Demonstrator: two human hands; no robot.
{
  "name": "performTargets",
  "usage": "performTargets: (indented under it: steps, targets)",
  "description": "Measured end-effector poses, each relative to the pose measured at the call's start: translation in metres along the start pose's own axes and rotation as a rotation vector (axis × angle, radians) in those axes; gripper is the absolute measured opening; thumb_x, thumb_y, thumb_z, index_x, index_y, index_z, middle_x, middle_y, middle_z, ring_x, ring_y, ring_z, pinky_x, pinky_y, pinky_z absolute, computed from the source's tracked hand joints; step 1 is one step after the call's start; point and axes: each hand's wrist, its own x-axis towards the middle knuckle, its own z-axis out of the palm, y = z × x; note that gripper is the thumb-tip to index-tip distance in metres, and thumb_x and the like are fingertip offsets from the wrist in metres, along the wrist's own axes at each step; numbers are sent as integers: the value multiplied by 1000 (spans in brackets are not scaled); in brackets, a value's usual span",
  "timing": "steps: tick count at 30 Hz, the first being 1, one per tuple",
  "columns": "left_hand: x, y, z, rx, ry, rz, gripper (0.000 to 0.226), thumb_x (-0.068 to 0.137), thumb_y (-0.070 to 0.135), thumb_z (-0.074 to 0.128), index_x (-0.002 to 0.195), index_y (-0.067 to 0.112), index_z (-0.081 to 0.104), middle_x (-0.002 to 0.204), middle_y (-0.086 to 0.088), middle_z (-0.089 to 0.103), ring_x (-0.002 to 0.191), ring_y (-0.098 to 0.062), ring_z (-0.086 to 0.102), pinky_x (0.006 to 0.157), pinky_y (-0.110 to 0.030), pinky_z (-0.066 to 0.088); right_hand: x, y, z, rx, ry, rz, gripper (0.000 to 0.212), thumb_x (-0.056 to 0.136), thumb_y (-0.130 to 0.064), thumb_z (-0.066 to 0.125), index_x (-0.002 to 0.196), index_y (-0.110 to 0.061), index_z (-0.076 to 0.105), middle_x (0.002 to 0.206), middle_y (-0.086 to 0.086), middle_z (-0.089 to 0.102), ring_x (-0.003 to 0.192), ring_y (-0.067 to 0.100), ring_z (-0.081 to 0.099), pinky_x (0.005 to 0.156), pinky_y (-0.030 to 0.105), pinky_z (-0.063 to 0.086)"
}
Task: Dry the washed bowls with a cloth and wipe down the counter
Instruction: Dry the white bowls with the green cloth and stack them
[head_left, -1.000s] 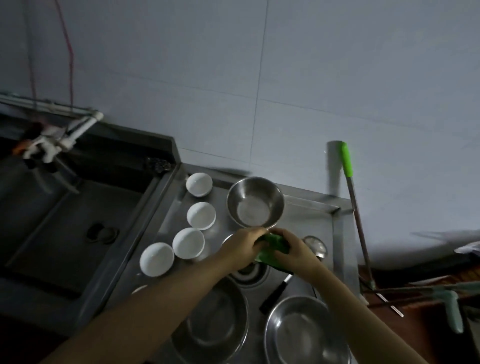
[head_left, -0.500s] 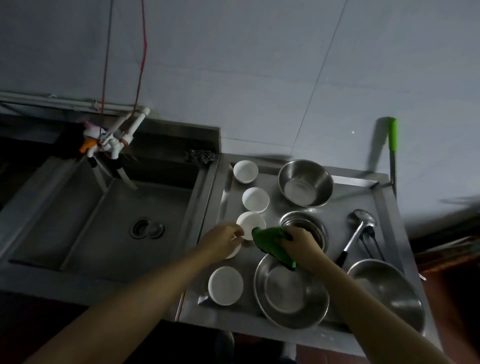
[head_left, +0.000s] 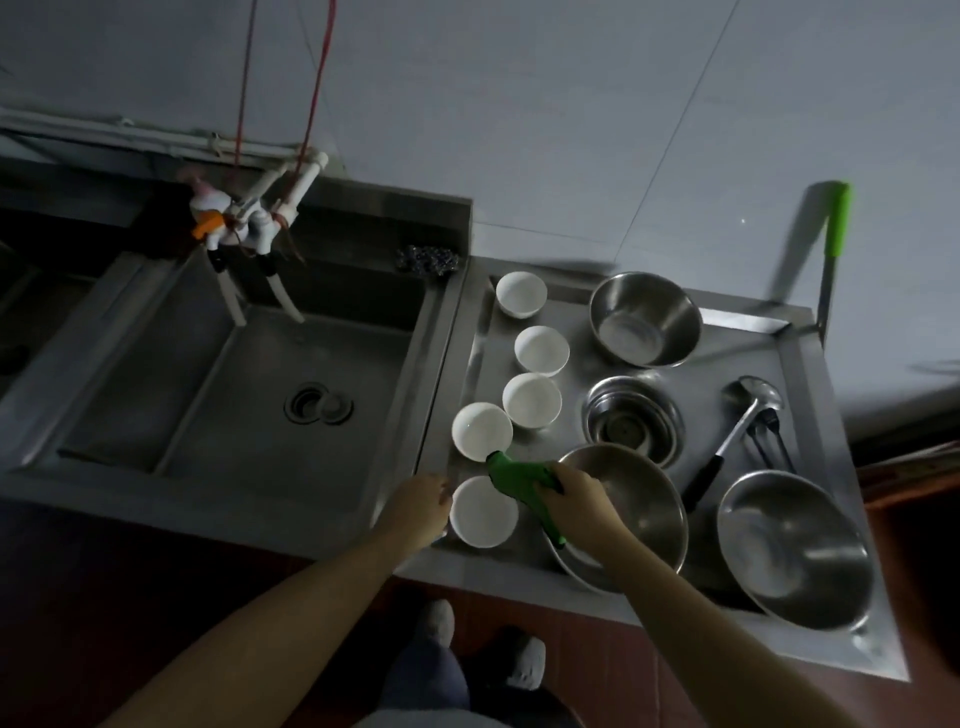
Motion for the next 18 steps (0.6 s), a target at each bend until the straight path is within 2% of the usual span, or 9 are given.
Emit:
performTargets:
  steps: [2, 4, 6, 8, 10, 13, 18]
  targets:
    - [0, -6, 10, -6, -38, -11, 13, 92, 22, 59, 103, 21, 67, 95, 1, 70, 86, -19, 66, 75, -38, 57, -7, 4, 15, 15, 14, 18, 11, 99, -20, 54, 102, -19, 65, 89, 3, 68, 77, 15, 65, 61, 20, 49]
    - [2, -9, 16, -5, -60, -11, 13, 89, 20, 61, 101, 16, 66, 95, -3, 70, 86, -22, 65, 73, -37, 56, -12, 7, 26, 14, 24, 53, 13, 100, -20, 54, 107, -20, 65, 90, 3, 67, 75, 13, 64, 60, 19, 50]
    - [8, -14, 22, -39, -50, -9, 10, 89, 17, 59, 96, 13, 65, 92, -4, 68, 80, -20, 60, 63, -32, 47, -17, 11, 40, 76, 58, 90, 17, 100, -18, 53, 113, -22, 64, 89, 3, 68, 71, 12, 64, 52, 13, 47]
    - [16, -19, 30, -74, -45, 15, 14, 91, 15, 54, 100, 14, 65, 92, -1, 66, 79, -15, 55, 57, -26, 36, -20, 14, 55, 140, 101, 118, 20, 101, -16, 53, 115, -25, 64, 86, 3, 68, 66, 12, 63, 49, 14, 46]
    - [24, -23, 36, -107, -59, 18, 19, 92, 14, 52, 104, 16, 66, 92, 3, 64, 83, -15, 58, 59, -24, 36, -21, 17, 70, 197, 141, 150, 21, 100, -16, 54, 115, -27, 65, 83, 2, 69, 64, 13, 63, 52, 19, 50]
    - [34, -29, 48, -150, -88, 2, 21, 90, 9, 54, 105, 13, 68, 97, 0, 69, 87, -16, 62, 57, -16, 35, -20, 24, 91, 225, 197, 194, 26, 98, -16, 56, 118, -28, 67, 82, -3, 69, 67, 14, 65, 57, 26, 52]
    - [46, -31, 61, -224, -66, -78, 14, 87, 6, 66, 101, 7, 66, 97, -9, 69, 86, -21, 61, 69, -25, 39, -19, 29, 104, 245, 250, 226, 29, 96, -14, 57, 120, -29, 68, 85, -7, 70, 68, 8, 65, 60, 24, 53]
